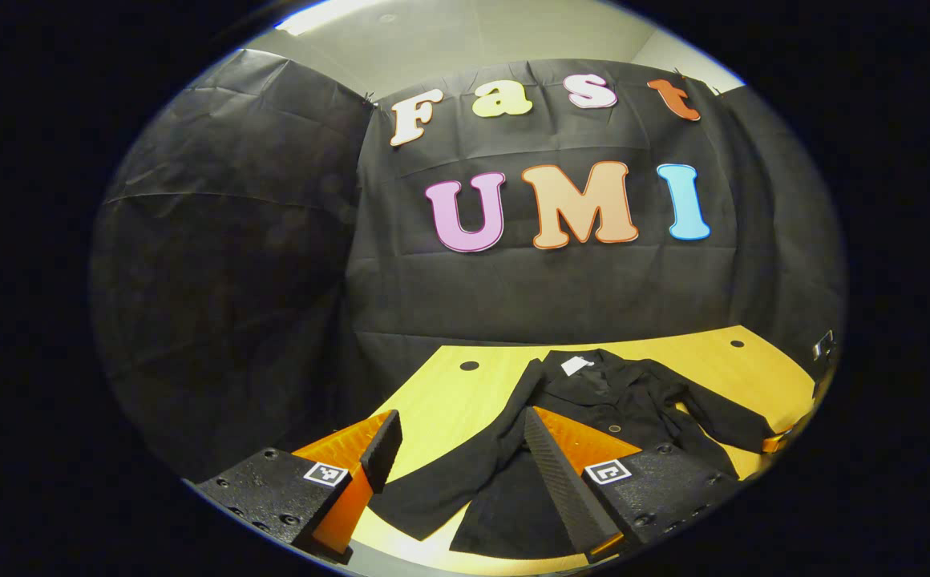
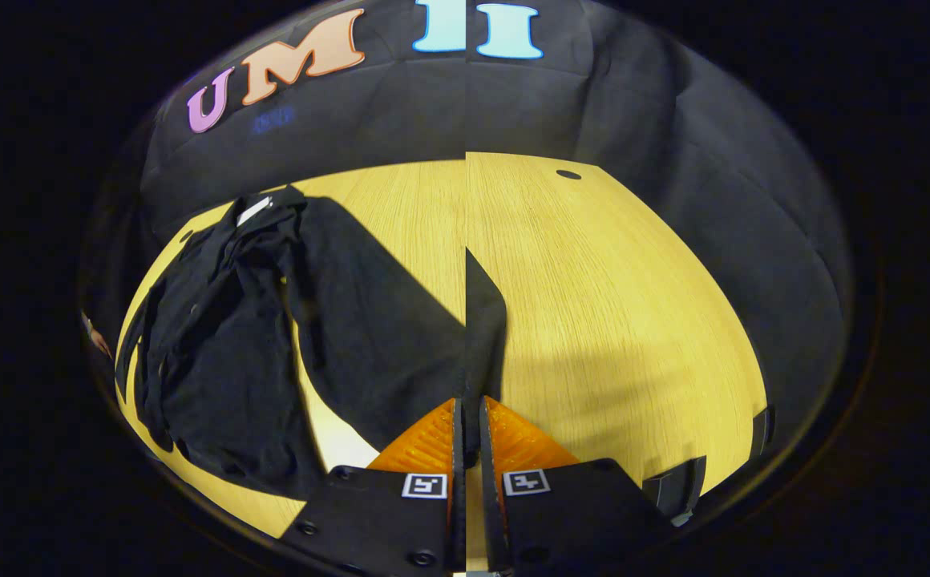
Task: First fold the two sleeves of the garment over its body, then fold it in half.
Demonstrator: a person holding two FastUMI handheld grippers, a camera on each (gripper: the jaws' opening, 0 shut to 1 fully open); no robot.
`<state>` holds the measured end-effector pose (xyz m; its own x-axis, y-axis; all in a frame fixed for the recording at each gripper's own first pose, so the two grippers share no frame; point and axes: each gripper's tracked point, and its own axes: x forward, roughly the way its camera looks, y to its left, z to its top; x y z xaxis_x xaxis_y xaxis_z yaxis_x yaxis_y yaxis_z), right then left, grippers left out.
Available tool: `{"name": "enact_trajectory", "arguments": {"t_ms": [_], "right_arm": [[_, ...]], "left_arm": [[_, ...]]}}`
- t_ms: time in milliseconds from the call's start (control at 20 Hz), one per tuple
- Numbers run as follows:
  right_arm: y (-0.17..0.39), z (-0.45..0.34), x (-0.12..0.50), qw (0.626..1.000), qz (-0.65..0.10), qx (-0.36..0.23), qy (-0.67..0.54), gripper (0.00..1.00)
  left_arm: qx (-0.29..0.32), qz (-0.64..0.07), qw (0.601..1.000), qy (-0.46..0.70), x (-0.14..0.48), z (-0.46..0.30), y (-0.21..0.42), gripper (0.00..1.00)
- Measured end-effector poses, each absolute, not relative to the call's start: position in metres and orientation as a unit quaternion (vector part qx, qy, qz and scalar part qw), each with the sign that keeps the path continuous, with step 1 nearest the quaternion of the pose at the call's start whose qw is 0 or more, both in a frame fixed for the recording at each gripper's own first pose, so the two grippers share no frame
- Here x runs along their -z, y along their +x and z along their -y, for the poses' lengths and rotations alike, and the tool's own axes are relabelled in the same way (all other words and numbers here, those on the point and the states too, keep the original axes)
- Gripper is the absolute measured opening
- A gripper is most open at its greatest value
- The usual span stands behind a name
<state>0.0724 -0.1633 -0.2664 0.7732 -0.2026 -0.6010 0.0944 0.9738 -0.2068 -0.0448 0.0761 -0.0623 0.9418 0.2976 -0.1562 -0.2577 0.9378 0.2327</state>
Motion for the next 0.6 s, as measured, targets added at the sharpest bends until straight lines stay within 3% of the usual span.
{"name": "enact_trajectory", "arguments": {"t_ms": [200, 600], "right_arm": [[0.072, 0.162, 0.269, 0.938, -0.334, 0.071, -0.059, 0.11], [0.076, 0.160, 0.269, 0.935, -0.346, 0.067, -0.045, 0.02]], "left_arm": [[-0.140, -0.099, 0.980, 0.106, 0.066, -0.071, -0.044, 0.92], [-0.146, -0.106, 0.977, 0.111, 0.070, -0.065, -0.050, 0.92]]}}
